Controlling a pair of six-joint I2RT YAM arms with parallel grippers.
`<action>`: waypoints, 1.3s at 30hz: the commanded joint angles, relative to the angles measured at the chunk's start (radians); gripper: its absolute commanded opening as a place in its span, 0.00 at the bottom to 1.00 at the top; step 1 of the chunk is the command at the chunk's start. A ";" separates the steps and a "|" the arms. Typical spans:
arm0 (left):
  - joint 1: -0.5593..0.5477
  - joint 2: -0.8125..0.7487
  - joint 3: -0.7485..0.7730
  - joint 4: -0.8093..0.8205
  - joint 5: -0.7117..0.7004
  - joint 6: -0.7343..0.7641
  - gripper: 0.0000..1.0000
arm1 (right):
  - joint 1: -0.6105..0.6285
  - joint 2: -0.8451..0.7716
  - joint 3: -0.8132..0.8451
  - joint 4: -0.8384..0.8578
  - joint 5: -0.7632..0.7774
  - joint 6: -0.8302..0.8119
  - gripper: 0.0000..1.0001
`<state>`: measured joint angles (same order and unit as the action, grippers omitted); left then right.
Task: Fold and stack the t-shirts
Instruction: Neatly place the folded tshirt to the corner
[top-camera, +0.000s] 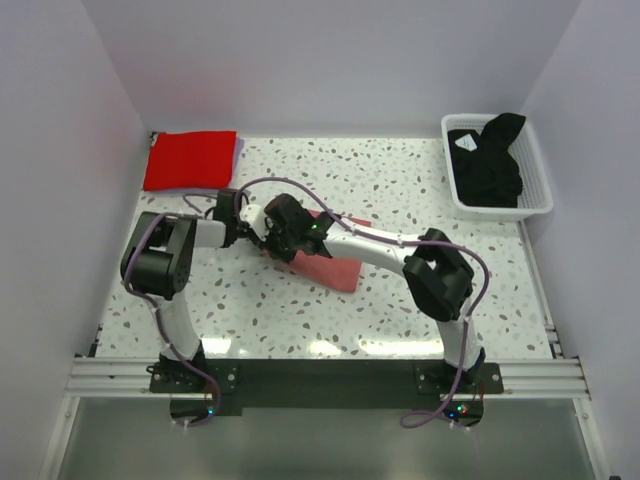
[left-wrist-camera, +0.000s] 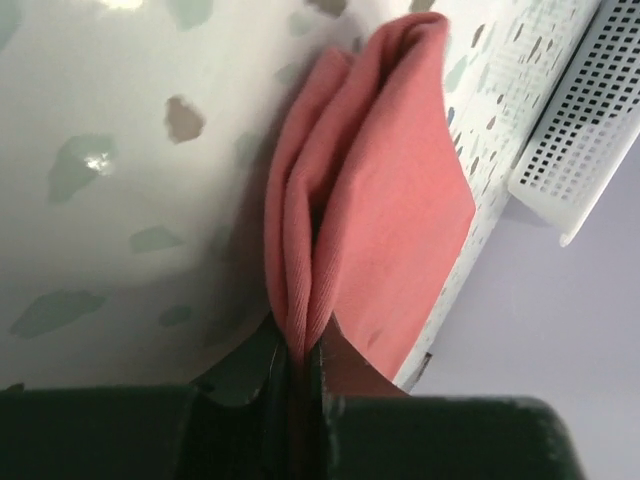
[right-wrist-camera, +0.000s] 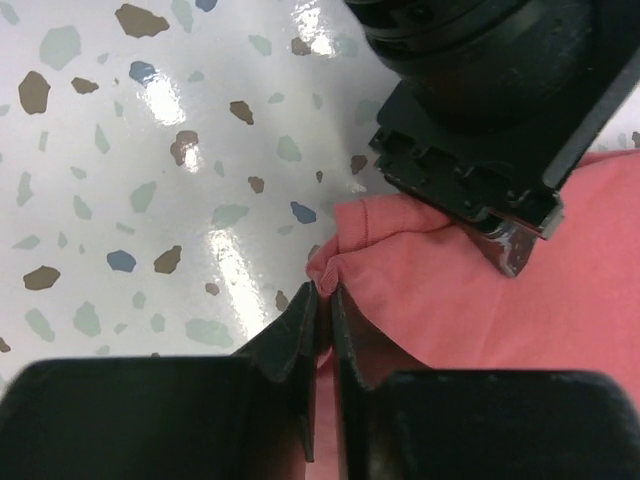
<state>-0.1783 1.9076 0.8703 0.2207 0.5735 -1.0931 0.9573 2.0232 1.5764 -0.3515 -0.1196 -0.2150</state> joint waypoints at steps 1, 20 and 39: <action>-0.006 -0.001 0.123 -0.147 -0.056 0.111 0.03 | 0.003 -0.001 0.063 0.059 0.032 0.028 0.12; 0.026 0.264 1.074 -0.773 -0.374 0.987 0.00 | -0.259 -0.366 -0.150 -0.132 0.049 -0.086 0.99; 0.097 0.263 1.337 -0.739 -0.482 1.227 0.00 | -0.301 -0.368 -0.162 -0.164 0.052 -0.087 0.99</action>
<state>-0.0856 2.2250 2.1841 -0.5854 0.1081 0.0776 0.6571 1.6520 1.3724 -0.5083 -0.0696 -0.2966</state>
